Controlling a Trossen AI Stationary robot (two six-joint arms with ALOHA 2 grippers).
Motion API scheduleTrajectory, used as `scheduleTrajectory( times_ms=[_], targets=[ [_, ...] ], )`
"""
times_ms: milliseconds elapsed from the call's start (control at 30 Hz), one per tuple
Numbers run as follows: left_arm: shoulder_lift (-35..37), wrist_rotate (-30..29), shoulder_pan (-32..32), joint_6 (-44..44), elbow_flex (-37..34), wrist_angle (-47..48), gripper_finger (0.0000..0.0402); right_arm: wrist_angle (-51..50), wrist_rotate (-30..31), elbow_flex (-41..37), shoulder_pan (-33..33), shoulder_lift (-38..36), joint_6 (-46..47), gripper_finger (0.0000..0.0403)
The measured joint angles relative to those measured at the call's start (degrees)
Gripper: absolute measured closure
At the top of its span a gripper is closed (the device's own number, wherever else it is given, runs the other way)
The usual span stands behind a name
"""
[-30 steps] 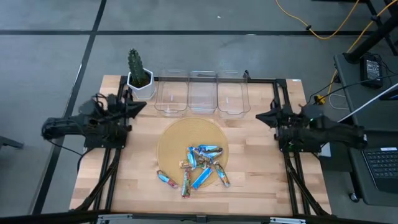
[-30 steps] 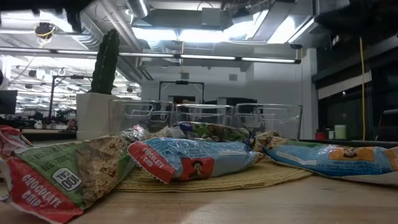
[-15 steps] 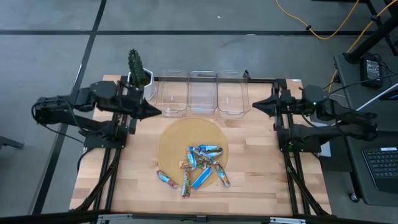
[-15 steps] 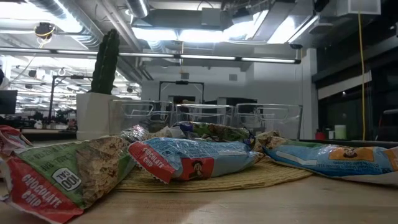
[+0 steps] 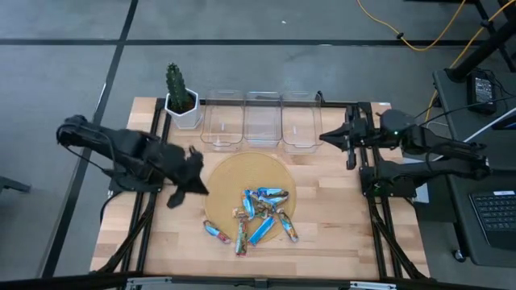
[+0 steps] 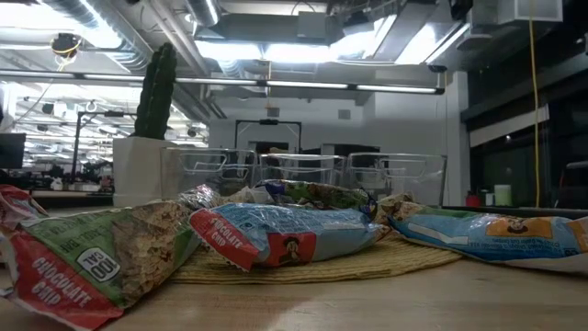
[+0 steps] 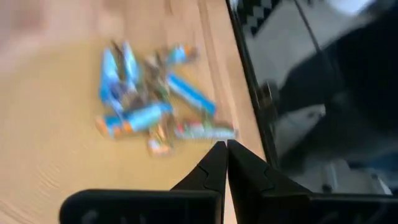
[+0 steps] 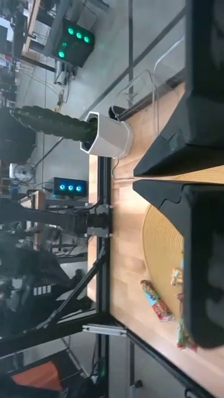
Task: Pick and place Granola Bars by type
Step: Put the red granola bar into the left transparent bin
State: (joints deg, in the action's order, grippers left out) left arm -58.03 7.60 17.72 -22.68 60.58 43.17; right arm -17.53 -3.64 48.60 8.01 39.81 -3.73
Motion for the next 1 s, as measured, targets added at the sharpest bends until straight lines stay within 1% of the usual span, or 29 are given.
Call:
scheduleTrajectory(
  times_ms=[133,233,333,467,600,700,867,1000],
  targets=[
    [-3.72,-0.31,2.30,-3.16,-3.14,0.14,0.0390,0.29,-0.02,0.00,0.00,-0.02,-1.67,0.0379],
    [-6.60,-0.22,3.32,-4.84,-5.15,0.26,0.0375,0.45,-0.02,0.00,0.02,0.00,-1.77,0.0379],
    [-9.49,0.47,4.29,-5.04,-6.05,0.47,0.0348,0.52,0.00,0.00,0.02,0.00,-1.90,0.0379],
    [-12.62,0.83,5.65,-4.60,-6.10,0.40,0.0299,0.54,0.98,0.00,0.02,0.00,-0.98,0.0379],
    [-14.85,0.45,7.16,-2.52,-6.10,0.40,0.0248,0.54,1.01,0.00,0.01,0.00,0.43,0.0379],
    [-16.59,-0.21,8.31,-2.19,-6.12,0.46,0.0217,0.53,1.01,0.00,0.00,0.00,0.93,0.0379],
    [-19.88,-2.46,10.38,-2.07,-6.12,0.43,0.0181,0.52,1.03,0.00,0.00,0.00,0.89,0.0379],
    [-23.36,-5.68,11.97,-2.07,-6.12,0.42,0.0166,0.52,1.03,0.00,0.00,0.00,0.68,0.0379]
  ],
)
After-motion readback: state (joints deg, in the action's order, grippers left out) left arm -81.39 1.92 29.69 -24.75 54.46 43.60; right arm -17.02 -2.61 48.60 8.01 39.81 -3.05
